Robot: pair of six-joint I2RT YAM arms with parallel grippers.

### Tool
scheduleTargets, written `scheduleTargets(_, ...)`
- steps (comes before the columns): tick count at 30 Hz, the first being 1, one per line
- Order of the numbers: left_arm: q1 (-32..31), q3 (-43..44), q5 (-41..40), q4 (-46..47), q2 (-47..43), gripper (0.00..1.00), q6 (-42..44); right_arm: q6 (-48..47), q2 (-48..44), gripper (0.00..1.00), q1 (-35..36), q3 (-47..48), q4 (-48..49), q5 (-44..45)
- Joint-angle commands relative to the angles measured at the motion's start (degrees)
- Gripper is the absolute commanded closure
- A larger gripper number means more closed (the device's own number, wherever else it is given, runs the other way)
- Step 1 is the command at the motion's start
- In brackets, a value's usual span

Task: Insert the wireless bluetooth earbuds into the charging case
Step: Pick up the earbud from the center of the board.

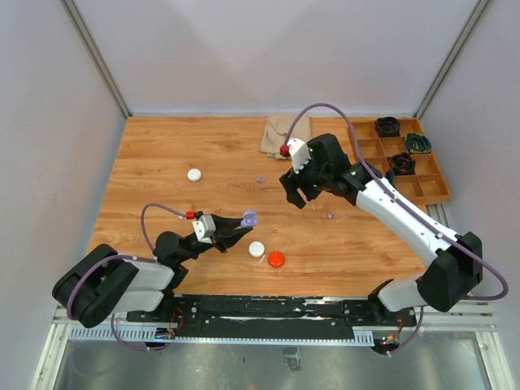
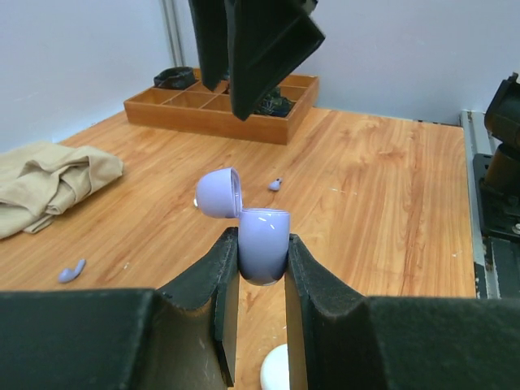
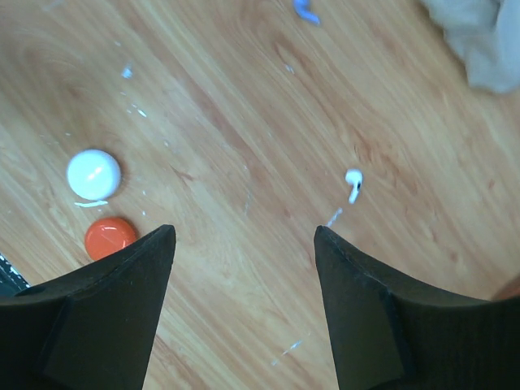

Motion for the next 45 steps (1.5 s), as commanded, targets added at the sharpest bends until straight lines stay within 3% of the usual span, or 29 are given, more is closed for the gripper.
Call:
scheduleTargets(1, 0.7, -1.3, 0.0, 14.2, 1.1, 1.0, 2.2, 6.2, 2.2, 0.3, -5.0, -3.0, -4.8, 1.1)
scheduleTargets(16, 0.8, -1.2, 2.5, 14.1, 2.3, 1.0, 2.9, 9.9, 17.0, 0.37, -16.4, -5.3, -7.7, 7.4)
scheduleTargets(23, 0.7, -1.0, 2.6, 14.2, 2.9, 1.0, 3.1, 10.6, 21.0, 0.41, -19.9, -5.5, -6.6, 5.6)
scheduleTargets(45, 0.8, -0.8, 3.0, 14.2, 2.8, 1.0, 2.9, 10.6, 22.1, 0.41, -20.6, -8.2, -8.5, -1.6)
